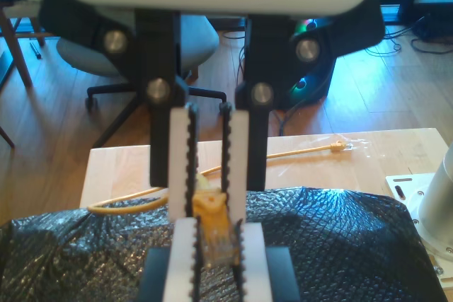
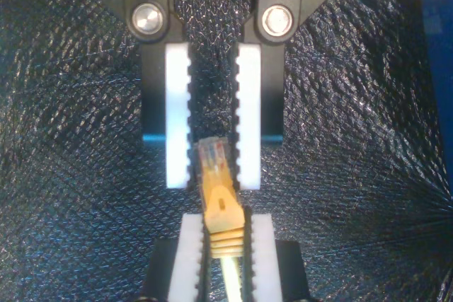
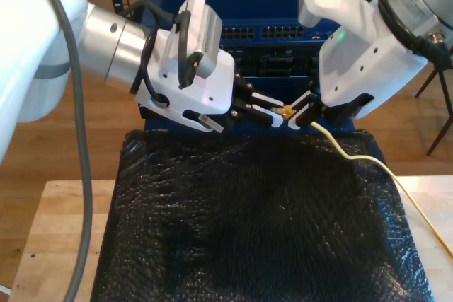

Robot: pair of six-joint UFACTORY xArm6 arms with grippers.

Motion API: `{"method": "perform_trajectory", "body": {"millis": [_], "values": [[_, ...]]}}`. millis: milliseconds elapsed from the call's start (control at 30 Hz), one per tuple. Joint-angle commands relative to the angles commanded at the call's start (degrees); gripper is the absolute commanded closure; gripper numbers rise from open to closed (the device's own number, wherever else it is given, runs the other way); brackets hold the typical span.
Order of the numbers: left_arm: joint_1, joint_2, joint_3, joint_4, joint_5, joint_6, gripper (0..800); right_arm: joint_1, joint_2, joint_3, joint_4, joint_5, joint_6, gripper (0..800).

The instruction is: Grab the cable and plug it in

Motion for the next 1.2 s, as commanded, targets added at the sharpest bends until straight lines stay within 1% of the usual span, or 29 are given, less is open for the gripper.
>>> {"method": "perform_trajectory", "body": {"millis": [33,67,100,133,167,233,333,400,500,600,633,700,767,833,1067,1200], "values": [[0.00,0.00,0.00,0.00,0.00,-0.09,791,0.00,0.00,0.00,0.00,0.00,0.00,774],[0.00,-0.09,0.00,-0.09,0.00,0.00,792,0.00,0.00,0.09,0.00,0.09,0.00,731],[0.00,-0.09,0.00,-0.09,-0.09,-0.09,792,0.00,0.00,0.09,0.09,0.26,0.00,634],[0.00,-0.09,0.00,-0.09,-0.09,-0.09,792,0.00,0.09,0.09,0.18,0.62,0.00,480],[0.09,0.00,-0.09,-0.09,-0.18,-0.09,794,0.09,0.09,0.00,0.09,1.05,0.00,386],[0.18,-0.09,-0.18,0.00,-0.18,-0.18,795,0.09,0.09,0.00,0.09,2.46,-0.09,362],[1.23,0.00,-0.18,-0.09,-0.44,-0.26,797,0.00,-0.18,-0.35,0.09,3.08,-0.09,250],[2.02,0.09,-0.18,-0.18,-0.44,-0.26,797,-0.09,-0.35,-0.97,0.00,3.08,-0.09,190],[2.29,0.18,-0.26,-0.53,-0.53,-0.44,797,-0.35,-0.44,-2.02,-0.18,2.73,-0.18,171],[2.55,0.35,-0.44,-2.46,-0.26,-0.44,797,-1.32,-0.79,-2.55,-0.18,2.29,-0.53,160],[2.55,0.35,-0.44,-3.16,-0.18,-0.44,797,-1.85,-1.05,-2.64,-0.18,2.02,-1.14,143],[2.64,0.35,-0.44,-4.04,0.09,-0.53,797,-2.90,-1.67,-3.16,-0.35,1.49,-3.87,0],[3.08,0.53,-0.44,-4.75,0.26,-0.79,797,-3.78,-1.93,-3.34,-0.35,1.41,-7.56,2],[3.69,1.05,-0.44,-5.19,0.44,-1.14,797,-4.75,-2.46,-3.34,-0.18,1.14,-9.49,2],[4.57,2.11,-0.44,-5.54,2.20,-3.78,797,-5.10,-2.46,-4.40,0.18,1.23,-9.67,1],[5.45,2.81,-0.44,-5.71,2.29,-4.31,797,-5.10,-2.46,-5.36,0.97,1.32,-9.58,1]]}}
